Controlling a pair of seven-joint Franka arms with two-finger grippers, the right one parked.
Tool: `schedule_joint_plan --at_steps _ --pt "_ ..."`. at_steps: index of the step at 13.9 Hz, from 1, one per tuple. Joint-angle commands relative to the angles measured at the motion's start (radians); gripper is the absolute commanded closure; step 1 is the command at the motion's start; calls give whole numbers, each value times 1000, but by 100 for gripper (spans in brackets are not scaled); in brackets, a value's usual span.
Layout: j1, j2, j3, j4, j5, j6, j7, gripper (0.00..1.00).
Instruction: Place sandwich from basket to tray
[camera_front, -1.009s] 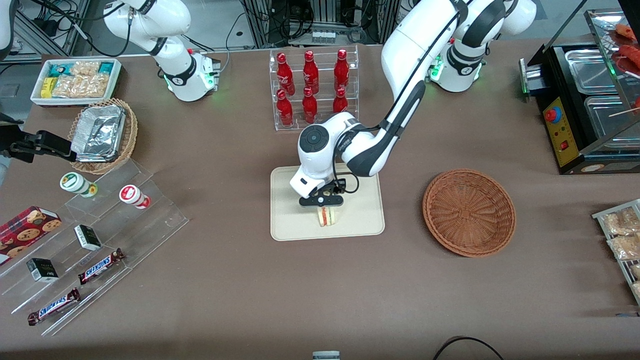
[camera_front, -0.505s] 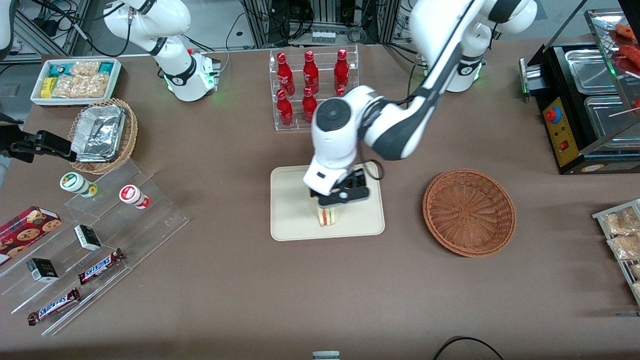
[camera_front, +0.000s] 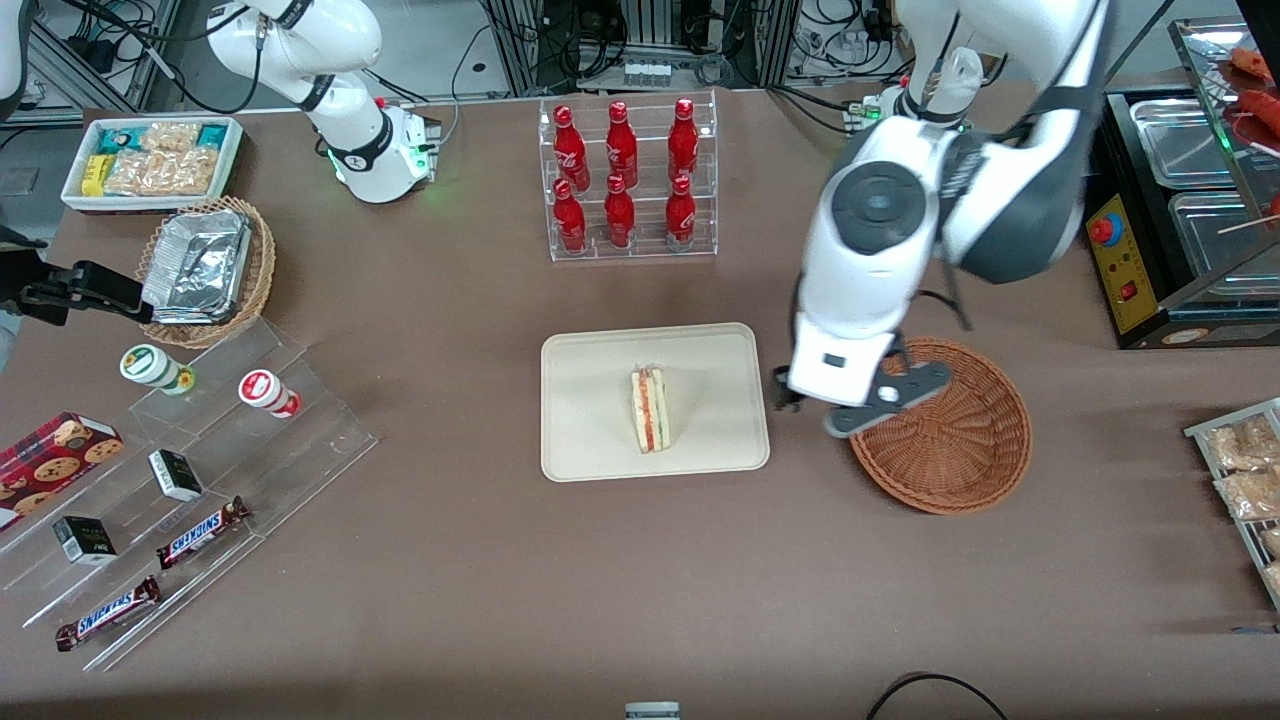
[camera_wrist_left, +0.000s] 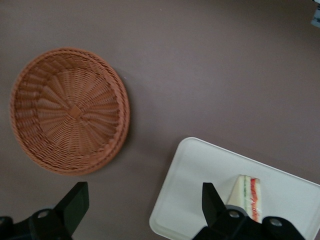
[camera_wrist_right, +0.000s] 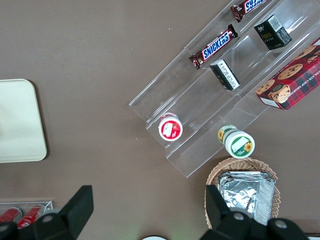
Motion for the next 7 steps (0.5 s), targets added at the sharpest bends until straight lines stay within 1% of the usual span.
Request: schedule_joint_plan --at_steps 1,2,3,4,7 --pt "83 -71 -10 -32 -26 -67 127 0" --pt "115 -96 -10 -32 -46 -87 191 0" --pt "158 -120 -10 -32 -81 -126 228 0" --pt "190 -148 -10 -32 -92 -162 256 0" --pt "287 -205 -10 -34 -97 -242 449 0"
